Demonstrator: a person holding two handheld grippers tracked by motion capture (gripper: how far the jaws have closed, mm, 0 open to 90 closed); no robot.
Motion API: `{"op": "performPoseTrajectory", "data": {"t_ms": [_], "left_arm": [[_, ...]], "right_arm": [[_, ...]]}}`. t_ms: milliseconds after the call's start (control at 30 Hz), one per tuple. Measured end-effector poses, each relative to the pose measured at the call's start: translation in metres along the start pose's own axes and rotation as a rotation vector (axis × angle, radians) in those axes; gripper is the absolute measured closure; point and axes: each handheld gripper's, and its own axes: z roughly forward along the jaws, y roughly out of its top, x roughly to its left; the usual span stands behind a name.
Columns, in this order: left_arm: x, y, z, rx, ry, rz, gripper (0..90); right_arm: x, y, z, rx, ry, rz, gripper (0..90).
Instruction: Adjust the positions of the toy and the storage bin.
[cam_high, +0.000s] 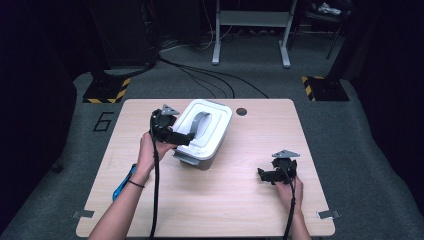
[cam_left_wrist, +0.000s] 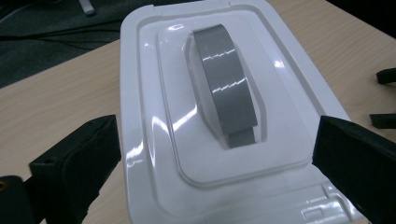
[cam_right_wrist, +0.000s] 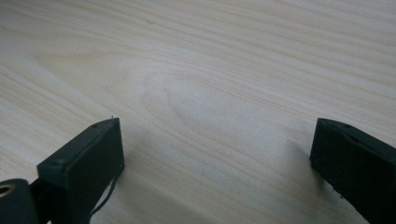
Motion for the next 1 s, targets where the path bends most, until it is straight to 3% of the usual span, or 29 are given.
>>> {"op": "performPoseTrajectory", "data": {"t_ms": [200, 267, 300, 400, 433, 533, 567, 733, 767, 1000], "left_arm": [[-0.005, 0.015, 0.021, -0.018, 0.01, 0.013, 15.2], [-0.007, 0.019, 0.029, -0.005, 0.017, 0.021, 16.2], [-0.008, 0.021, 0.033, 0.003, 0.022, 0.031, 22.4], [-0.008, 0.024, 0.042, 0.02, 0.041, 0.031, 27.2], [-0.009, 0.025, 0.047, 0.036, 0.072, 0.033, 39.3], [-0.008, 0.025, 0.05, 0.036, 0.054, 0.025, 51.5], [-0.009, 0.024, 0.051, 0.038, 0.063, 0.042, 58.2], [-0.009, 0.023, 0.051, 0.046, 0.093, 0.039, 61.7], [-0.007, 0.023, 0.05, 0.053, 0.097, 0.051, 62.5], [0.007, 0.02, 0.044, 0.06, 0.113, 0.029, 66.0]], "right_arm": [[0.0, 0.0, 0.0, -0.002, 0.003, -0.001, 2.9], [0.0, 0.0, 0.0, -0.003, 0.003, -0.002, 3.0], [0.0, 0.0, 0.0, -0.004, 0.004, -0.001, 3.3], [0.0, 0.0, 0.0, -0.005, 0.003, -0.001, 3.5], [0.0, 0.0, 0.0, -0.005, 0.003, -0.001, 3.6], [0.0, 0.0, 0.0, -0.006, 0.004, -0.001, 3.8], [0.0, 0.0, 0.0, -0.006, 0.004, -0.001, 3.8], [0.0, 0.0, 0.0, -0.006, 0.003, -0.002, 4.0], [0.0, 0.0, 0.0, -0.005, 0.004, -0.002, 4.1], [0.0, 0.0, 0.0, -0.004, 0.003, -0.003, 4.2]]}}
